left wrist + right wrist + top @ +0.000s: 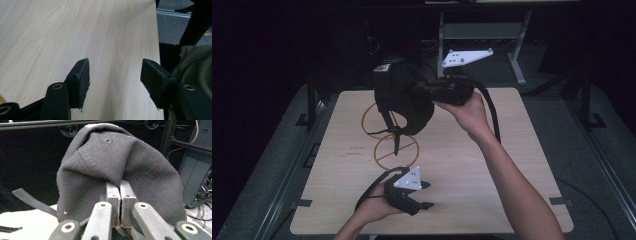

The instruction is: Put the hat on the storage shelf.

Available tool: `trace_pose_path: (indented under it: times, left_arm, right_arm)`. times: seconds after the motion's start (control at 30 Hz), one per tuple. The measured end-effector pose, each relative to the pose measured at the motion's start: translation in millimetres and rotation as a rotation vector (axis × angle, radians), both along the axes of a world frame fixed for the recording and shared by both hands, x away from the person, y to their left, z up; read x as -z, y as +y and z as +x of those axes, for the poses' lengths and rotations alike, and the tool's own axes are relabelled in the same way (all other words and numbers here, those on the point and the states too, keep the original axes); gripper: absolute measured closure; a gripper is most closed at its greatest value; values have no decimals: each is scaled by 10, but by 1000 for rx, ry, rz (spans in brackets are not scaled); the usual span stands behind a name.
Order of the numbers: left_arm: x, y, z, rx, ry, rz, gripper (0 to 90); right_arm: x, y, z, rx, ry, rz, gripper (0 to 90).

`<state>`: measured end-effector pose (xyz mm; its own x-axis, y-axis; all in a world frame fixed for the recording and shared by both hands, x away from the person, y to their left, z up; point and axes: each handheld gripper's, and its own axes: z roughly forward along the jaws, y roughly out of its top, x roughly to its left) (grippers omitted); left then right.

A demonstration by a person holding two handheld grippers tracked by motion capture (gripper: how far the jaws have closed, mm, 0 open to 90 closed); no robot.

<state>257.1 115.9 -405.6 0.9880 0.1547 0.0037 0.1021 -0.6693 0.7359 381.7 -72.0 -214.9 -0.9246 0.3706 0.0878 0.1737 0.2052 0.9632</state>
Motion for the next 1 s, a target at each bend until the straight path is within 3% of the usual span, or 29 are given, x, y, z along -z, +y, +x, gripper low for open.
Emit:
trace_pose_path:
  times: [0.17,0.33,0.57,0.73,0.83,0.93,1.0]
  left_arm:
    - [3,-39,-15,16,-12,8,400]
    - [18,-36,-16,9,6,8,401]
    - [23,-59,-19,17,3,20,401]
    - [55,-86,-20,28,4,36,407]
    - [82,-116,-46,22,19,35,404]
    - [87,-108,-51,26,15,35,402]
    - [93,-90,-41,17,18,26,398]
  right_arm:
    - [-5,193,60,-15,0,-5,878]
    - [19,368,145,-29,17,-3,878]
    - [85,591,316,-18,65,-18,873]
    - [115,738,373,-14,64,-42,865]
    - [157,902,419,-10,69,-27,818]
    - [210,1018,414,-24,76,-78,701]
    - [221,998,408,-29,77,-81,606]
